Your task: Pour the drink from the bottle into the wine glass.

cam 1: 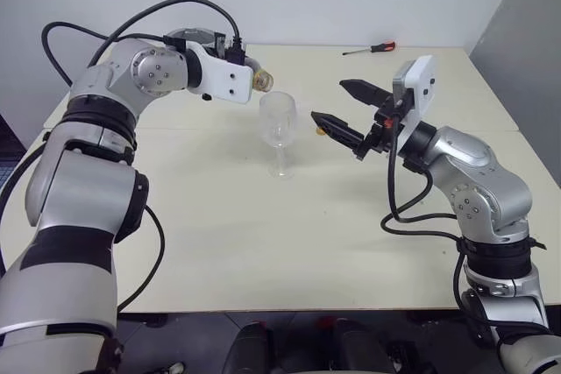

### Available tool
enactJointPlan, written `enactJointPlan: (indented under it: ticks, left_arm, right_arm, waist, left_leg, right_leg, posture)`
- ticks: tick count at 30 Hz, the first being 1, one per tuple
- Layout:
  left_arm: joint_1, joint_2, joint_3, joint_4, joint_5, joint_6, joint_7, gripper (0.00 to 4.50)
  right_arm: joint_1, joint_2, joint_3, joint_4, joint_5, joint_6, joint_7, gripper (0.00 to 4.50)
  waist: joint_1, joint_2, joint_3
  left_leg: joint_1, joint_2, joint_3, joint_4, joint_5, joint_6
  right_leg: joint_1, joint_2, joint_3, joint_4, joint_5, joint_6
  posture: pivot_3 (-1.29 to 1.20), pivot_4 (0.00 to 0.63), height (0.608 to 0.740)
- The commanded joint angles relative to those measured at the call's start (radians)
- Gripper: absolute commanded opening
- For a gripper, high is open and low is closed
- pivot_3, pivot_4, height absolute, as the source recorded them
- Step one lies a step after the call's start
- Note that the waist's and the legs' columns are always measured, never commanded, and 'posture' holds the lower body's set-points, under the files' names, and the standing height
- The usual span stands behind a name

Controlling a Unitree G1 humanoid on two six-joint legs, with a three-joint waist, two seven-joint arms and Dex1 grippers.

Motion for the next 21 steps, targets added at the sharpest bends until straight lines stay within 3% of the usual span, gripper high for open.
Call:
enactJointPlan:
  ticks: [1, 21]
  left_arm:
    - [-0.058, 0.024, 0.000, -0.011, 0.004, -0.011, 0.031, 1.11]
    - [-0.083, 0.041, -0.021, -0.003, 0.034, -0.010, 0.055, 1.11]
  right_arm:
    - [-0.024, 0.001, -0.015, -0.021, 0.000, -0.026, 0.004, 4.50]
    - [-0.012, 0.008, -0.002, -0.035, -0.006, -0.032, -0.001, 4.50]
  waist:
    - [0.000, 0.000, 0.000]
    - [-0.001, 0.000, 0.000]
  left_leg:
    - [0.000, 0.000, 0.000, 0.000, 0.000, 0.000]
    - [0.000, 0.000, 0.000, 0.000, 0.000, 0.000]
  right_leg:
    - [0.000, 0.000, 0.000, 0.000, 0.000, 0.000]
    - [0.000, 0.000, 0.000, 0.000, 0.000, 0.000]
  posture:
    - [0.00, 0.150, 0.740]
    - [0.00, 0.150, 0.740]
